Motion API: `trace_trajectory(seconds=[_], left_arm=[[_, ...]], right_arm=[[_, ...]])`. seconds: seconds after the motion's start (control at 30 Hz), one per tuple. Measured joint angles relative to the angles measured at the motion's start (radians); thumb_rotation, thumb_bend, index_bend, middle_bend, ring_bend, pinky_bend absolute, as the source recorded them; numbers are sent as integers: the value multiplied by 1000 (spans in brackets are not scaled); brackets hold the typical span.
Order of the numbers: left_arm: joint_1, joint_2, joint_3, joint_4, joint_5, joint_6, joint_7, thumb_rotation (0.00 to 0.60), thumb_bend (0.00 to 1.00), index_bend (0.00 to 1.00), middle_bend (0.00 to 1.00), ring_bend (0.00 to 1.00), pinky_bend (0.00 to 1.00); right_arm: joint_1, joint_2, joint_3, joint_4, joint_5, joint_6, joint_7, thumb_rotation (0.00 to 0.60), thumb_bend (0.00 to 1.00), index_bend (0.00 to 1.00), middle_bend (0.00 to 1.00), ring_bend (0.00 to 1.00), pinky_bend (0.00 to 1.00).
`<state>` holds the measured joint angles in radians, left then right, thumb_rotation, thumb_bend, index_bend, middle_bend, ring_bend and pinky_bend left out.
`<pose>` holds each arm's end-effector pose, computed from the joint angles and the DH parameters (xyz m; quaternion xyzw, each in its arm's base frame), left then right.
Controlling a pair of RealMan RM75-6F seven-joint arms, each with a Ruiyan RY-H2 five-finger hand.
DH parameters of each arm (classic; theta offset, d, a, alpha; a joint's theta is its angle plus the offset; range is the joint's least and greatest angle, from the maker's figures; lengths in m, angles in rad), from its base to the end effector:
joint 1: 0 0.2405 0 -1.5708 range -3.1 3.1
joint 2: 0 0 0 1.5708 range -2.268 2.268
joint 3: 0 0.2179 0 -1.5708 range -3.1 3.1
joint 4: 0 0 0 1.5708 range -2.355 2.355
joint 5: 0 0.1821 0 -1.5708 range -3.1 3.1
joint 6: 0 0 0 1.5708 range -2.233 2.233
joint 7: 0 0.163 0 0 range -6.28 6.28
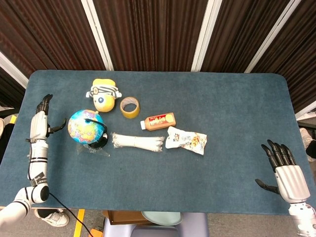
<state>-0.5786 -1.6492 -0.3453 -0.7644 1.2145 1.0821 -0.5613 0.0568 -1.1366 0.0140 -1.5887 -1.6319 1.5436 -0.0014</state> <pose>-0.2650 0.3824 0.1177 -0.4401 -0.4862 -0.5451 0.5222 -0.2532 -0.1799 0.1596 0.6239 -0.3594 0.4089 0.5607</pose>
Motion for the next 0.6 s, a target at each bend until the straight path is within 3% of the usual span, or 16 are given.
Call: trace_trajectory(seconds=[0.3,0.5,0.6], left_arm=[[50,46,27,-46,52,120,2,600,458,0,0,0,0],[147,181,136,-252,167,217,25,600,444,0,0,0,0],[211,282,225,-392,254,278,69,600,443,0,0,0,0]], right_arm=[[12,-1,-9,-9,-17,-17,2,600,154,0,0,0,0],[20,-9,-14,-8,-18,-40,-21,600,154,0,0,0,0],[25,-13,-18,-10,-15,-58,-38,600,154,0,0,0,0]])
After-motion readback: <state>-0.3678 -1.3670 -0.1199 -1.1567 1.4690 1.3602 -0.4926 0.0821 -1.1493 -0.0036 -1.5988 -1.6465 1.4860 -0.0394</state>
